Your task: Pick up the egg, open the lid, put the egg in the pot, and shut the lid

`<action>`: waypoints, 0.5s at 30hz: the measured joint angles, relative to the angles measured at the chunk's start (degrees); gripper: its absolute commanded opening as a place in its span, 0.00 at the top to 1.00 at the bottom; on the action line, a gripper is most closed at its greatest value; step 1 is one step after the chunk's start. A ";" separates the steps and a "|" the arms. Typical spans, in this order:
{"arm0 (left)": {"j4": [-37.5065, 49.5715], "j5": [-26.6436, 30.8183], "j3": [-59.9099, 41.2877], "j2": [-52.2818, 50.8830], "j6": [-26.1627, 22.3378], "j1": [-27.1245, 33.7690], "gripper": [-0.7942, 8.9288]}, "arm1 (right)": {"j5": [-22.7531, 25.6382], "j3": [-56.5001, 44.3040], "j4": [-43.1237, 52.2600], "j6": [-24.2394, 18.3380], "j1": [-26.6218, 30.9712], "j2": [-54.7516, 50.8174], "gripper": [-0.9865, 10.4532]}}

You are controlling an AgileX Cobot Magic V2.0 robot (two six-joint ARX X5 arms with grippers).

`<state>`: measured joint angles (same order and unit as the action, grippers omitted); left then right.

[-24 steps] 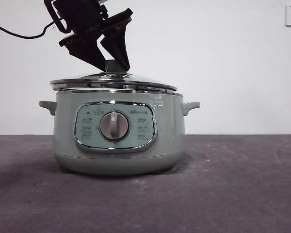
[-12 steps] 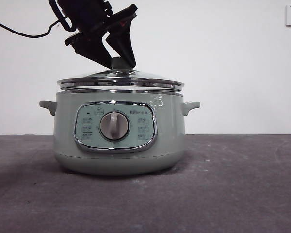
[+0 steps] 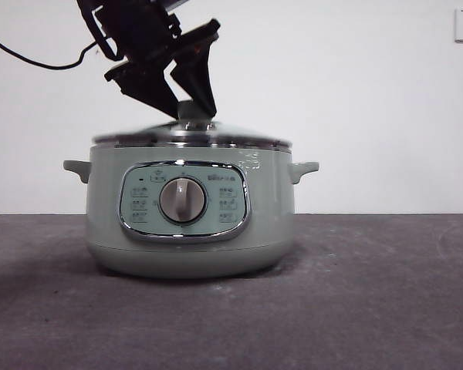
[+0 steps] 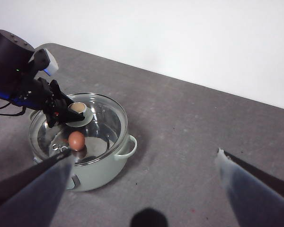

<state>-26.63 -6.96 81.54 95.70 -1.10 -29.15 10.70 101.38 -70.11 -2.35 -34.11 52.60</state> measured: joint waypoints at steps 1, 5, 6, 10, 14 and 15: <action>0.13 -0.07 0.04 0.13 0.09 0.00 0.93 | 0.00 0.00 -0.20 0.00 0.00 0.00 0.47; -0.15 0.09 0.17 0.31 0.11 0.00 0.93 | -0.02 0.00 -1.20 0.00 0.00 0.00 0.47; -0.31 0.13 0.24 0.31 0.11 -0.02 0.93 | -0.02 0.00 -1.38 0.02 0.00 0.00 0.47; -0.96 0.15 0.55 0.37 0.11 -0.02 0.87 | -0.09 0.00 -1.46 0.00 0.00 0.00 0.47; -1.14 0.15 0.63 0.42 0.13 -0.02 0.42 | -0.17 0.00 -1.62 0.02 -0.02 0.00 0.47; -1.14 0.15 0.63 0.42 0.13 -0.02 0.35 | -0.17 0.00 -1.92 0.02 -0.02 0.00 0.47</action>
<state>-27.77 -6.81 82.17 96.12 -0.97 -29.17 10.52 101.38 -72.03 -2.33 -34.13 52.60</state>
